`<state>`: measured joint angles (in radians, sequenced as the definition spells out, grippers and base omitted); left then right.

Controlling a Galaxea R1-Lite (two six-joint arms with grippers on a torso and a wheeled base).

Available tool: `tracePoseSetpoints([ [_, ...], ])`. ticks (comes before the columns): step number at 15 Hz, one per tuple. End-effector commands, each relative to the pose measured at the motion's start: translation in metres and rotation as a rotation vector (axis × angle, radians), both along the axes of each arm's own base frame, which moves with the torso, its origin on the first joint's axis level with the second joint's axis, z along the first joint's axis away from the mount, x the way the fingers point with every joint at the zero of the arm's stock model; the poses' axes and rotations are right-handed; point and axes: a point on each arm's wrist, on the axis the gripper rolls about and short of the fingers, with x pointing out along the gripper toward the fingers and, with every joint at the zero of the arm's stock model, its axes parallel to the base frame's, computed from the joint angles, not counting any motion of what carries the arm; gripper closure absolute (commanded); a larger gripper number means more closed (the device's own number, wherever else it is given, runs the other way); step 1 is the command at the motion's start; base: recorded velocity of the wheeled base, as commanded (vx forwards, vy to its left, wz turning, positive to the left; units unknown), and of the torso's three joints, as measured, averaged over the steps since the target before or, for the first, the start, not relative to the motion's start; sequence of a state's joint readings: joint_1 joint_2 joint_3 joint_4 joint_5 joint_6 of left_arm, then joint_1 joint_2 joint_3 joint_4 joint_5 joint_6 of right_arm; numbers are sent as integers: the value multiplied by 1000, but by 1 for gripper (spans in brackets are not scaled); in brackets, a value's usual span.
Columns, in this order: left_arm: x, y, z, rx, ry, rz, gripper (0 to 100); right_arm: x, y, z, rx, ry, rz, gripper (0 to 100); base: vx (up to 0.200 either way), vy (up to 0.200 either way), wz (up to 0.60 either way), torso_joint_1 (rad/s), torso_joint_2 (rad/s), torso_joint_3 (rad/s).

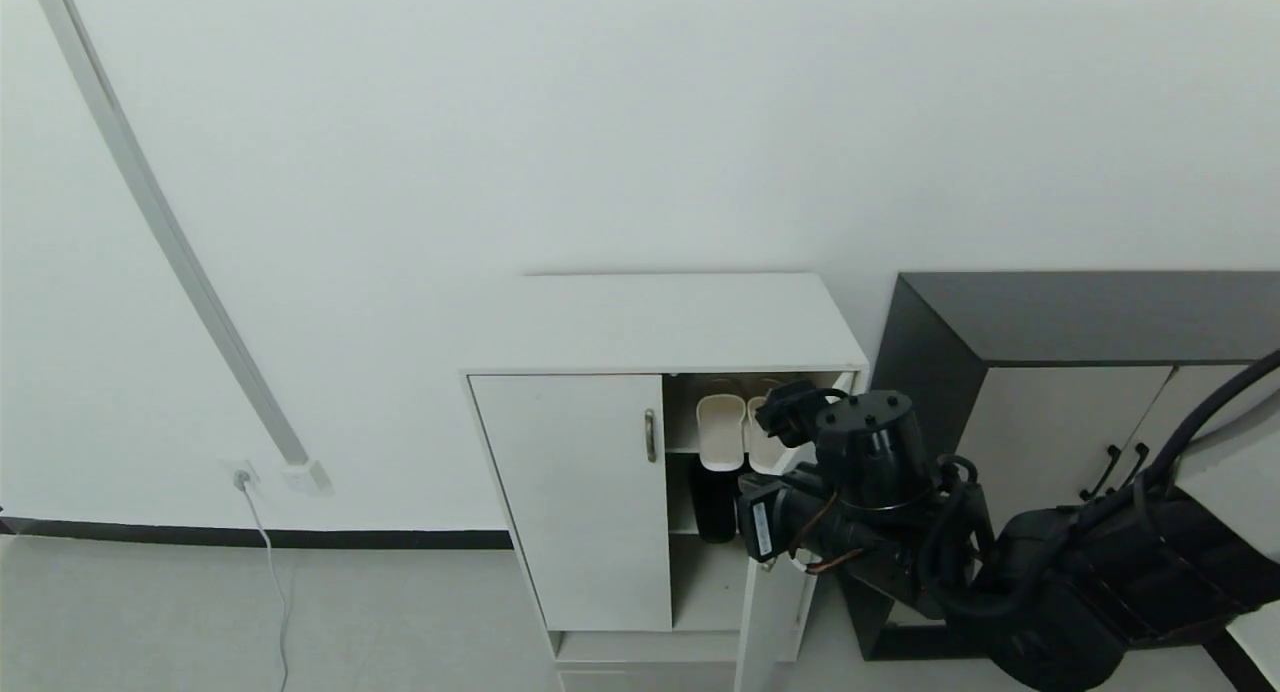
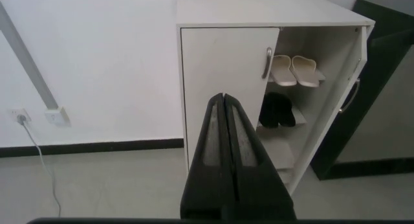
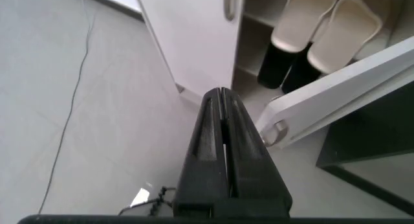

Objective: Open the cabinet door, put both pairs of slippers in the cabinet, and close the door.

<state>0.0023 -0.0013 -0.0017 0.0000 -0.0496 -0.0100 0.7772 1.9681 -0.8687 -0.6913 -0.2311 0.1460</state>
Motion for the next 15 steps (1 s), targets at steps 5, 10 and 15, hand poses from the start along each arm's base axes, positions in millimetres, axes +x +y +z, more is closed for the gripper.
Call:
tracePoseSetpoints([
  [5,0,0,0,1,1,-2,100,-10,-38,-1,-55,12,-64,100,40,0,0,0,1,0],
  [10,0,0,0,-1,1,-2,100,-20,-61,-23,-124,91,-94,100,200,0,0,-2,-1,7],
  [15,0,0,0,-1,1,-2,100,-9,-56,-38,-136,107,-98,100,0,0,0,0,0,0],
])
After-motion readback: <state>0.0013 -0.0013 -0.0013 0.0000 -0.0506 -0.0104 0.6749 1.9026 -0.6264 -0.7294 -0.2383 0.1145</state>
